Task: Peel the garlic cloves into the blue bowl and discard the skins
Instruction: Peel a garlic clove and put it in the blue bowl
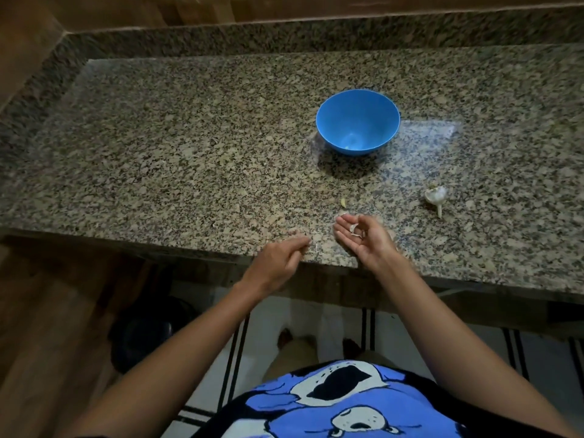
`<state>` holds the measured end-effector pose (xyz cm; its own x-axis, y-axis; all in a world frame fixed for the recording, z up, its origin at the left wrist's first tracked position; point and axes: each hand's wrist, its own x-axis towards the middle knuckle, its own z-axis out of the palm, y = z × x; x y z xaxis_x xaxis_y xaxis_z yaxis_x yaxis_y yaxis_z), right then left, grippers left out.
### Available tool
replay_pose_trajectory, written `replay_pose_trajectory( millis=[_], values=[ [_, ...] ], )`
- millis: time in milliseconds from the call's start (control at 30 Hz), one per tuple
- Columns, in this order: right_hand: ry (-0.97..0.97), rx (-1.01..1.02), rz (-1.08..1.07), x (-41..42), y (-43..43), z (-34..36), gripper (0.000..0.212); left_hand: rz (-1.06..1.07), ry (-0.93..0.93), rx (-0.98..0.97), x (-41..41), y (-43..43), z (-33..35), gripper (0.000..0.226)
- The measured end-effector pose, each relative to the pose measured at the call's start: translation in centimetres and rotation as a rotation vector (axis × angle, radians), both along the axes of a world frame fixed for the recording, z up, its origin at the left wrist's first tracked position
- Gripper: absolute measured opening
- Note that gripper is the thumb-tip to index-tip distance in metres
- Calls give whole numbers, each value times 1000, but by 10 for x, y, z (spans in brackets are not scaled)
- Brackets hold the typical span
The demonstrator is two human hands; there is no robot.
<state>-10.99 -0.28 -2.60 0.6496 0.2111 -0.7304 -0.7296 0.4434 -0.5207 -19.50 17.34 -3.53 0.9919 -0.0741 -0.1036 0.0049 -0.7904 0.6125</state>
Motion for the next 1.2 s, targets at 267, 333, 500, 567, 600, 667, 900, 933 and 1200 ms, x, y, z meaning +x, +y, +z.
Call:
replay_pose_trajectory(
  millis=[267, 333, 500, 567, 600, 667, 900, 933, 1200],
  values=[
    [-45, -28, -294, -7, 0, 6, 31, -820, -141, 500, 35, 157, -15, 69],
    [-49, -24, -379, -17, 6, 4, 31, -990, -114, 538, 43, 190, -18, 77],
    [-76, -16, -530, -41, 23, 2, 32, -1313, -131, 530, 87, 159, -25, 85],
    [-87, -5, -582, -49, 26, 0, 33, -1400, -176, 519, 99, 138, -29, 85],
    [-89, -2, -603, -53, 27, -1, 34, -1421, -194, 512, 102, 125, -30, 85],
    [-88, 1, -643, -58, 28, -3, 35, -1419, -199, 504, 106, 91, -27, 84],
    [-123, -28, -761, -73, 23, 3, 32, -1125, 27, 40, 107, 22, -8, 56],
    [-119, -26, -786, -74, 20, 2, 31, -1014, 37, -43, 109, 17, -4, 47],
    [-72, -43, -905, -76, 10, 0, 34, -1230, -191, 118, 103, -22, -3, 40]
  ],
)
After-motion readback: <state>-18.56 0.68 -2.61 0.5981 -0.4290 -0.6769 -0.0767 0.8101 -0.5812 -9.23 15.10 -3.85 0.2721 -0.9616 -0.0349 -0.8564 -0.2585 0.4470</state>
